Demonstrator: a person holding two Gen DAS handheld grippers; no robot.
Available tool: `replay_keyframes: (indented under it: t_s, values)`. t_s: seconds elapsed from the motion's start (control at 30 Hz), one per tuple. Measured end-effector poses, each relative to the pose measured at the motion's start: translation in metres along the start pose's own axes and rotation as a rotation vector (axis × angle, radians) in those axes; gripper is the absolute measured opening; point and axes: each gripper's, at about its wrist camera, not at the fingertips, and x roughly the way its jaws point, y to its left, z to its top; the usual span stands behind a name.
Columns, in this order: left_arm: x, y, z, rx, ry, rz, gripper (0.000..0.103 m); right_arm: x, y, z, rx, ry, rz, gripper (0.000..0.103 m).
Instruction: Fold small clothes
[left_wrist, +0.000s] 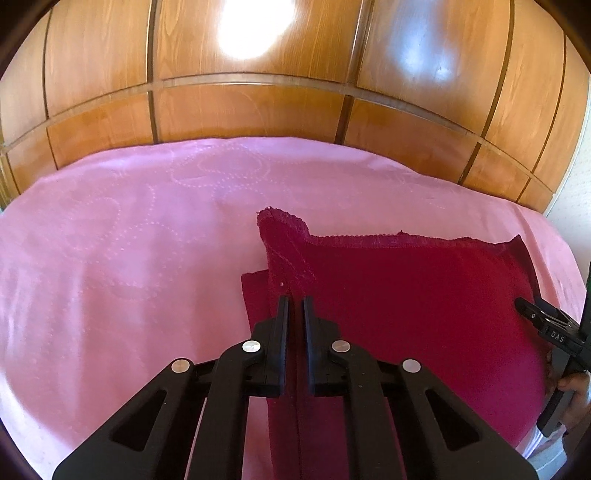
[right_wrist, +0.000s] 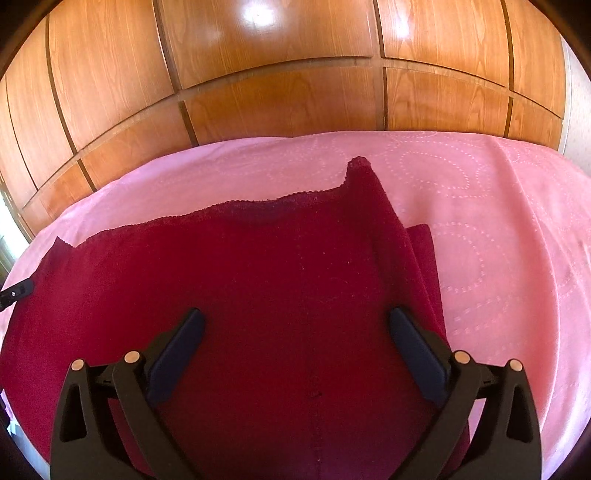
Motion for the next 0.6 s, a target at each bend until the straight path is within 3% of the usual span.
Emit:
replay_keyframes:
  t_s: [0.23, 0.37, 0.43, 0.53, 0.6]
  values:
    - [0.000, -0.002, 0.000, 0.012, -0.013, 0.021, 0.007, -0.001, 0.000, -0.002, 0.001, -0.004, 0.000, 0.101]
    - [0.023, 0.005, -0.003, -0.013, 0.059, 0.060, 0.007, 0.001, 0.000, -0.001, 0.000, -0.001, 0.001, 0.101]
    - [0.041, 0.019, -0.009, -0.091, 0.117, 0.026, 0.007, 0.000, 0.001, -0.001, 0.001, -0.003, 0.001, 0.101]
    - [0.031, 0.024, -0.007, -0.117, 0.096, -0.018, 0.007, 0.000, 0.001, -0.001, 0.002, -0.005, 0.002, 0.101]
    - [0.023, 0.030, -0.002, -0.134, 0.079, -0.079, 0.025, 0.000, 0.001, -0.002, 0.001, -0.005, 0.002, 0.101]
